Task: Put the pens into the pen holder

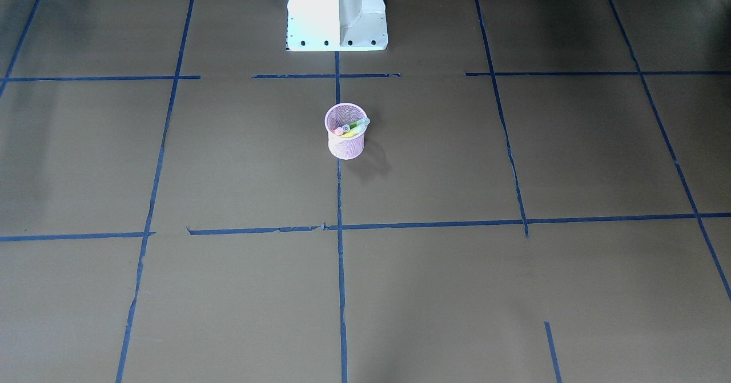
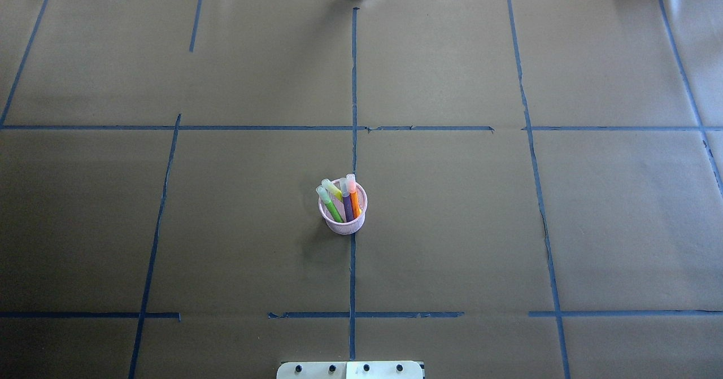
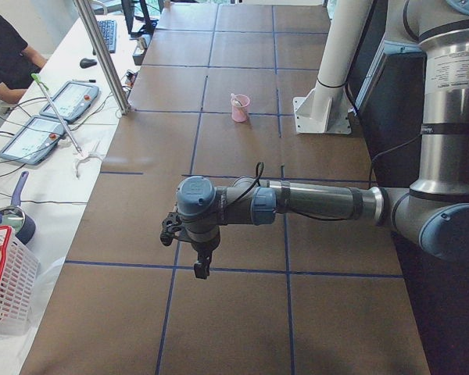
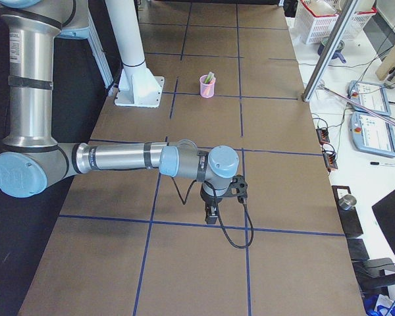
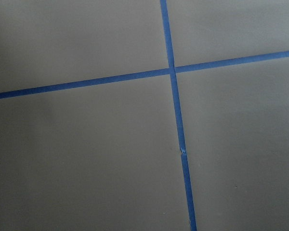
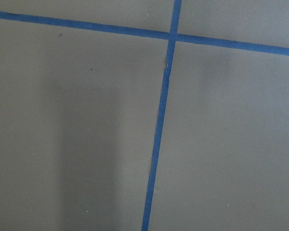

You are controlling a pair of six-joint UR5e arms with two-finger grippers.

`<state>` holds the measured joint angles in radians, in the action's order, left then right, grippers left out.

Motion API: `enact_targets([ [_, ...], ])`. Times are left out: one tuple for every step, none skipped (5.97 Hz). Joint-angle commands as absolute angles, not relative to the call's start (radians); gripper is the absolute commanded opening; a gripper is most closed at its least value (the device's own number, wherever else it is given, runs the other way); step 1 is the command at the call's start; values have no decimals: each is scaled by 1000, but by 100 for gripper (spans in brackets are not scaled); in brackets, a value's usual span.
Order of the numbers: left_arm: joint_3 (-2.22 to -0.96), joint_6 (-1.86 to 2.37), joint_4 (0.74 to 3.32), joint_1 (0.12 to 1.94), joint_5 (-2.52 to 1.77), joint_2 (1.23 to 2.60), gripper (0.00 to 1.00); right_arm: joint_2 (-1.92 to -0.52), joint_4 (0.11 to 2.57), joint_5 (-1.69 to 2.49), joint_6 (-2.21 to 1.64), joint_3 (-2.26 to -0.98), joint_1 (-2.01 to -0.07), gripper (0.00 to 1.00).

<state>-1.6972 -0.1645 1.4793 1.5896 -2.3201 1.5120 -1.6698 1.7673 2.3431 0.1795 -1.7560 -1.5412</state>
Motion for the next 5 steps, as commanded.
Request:
enact_targets([
  [-1716, -166, 1482, 1586, -2324, 1509, 100, -1669, 1767, 2342, 178, -1756, -1542, 100],
  [-1712, -167, 1480, 1583, -2318, 1508, 100, -1672, 1767, 2342, 178, -1755, -1542, 100],
  [-1721, -167, 1482, 1582, -2322, 1488, 100, -1672, 1767, 2344, 176, -1758, -1542, 100],
  [-1729, -166, 1480, 1582, -2324, 1464, 100, -1672, 1767, 2344, 178, -1756, -1542, 100],
  [-1732, -164, 1476, 1580, -2324, 1463, 100, -1674, 1769, 2344, 178, -1756, -1542, 100],
])
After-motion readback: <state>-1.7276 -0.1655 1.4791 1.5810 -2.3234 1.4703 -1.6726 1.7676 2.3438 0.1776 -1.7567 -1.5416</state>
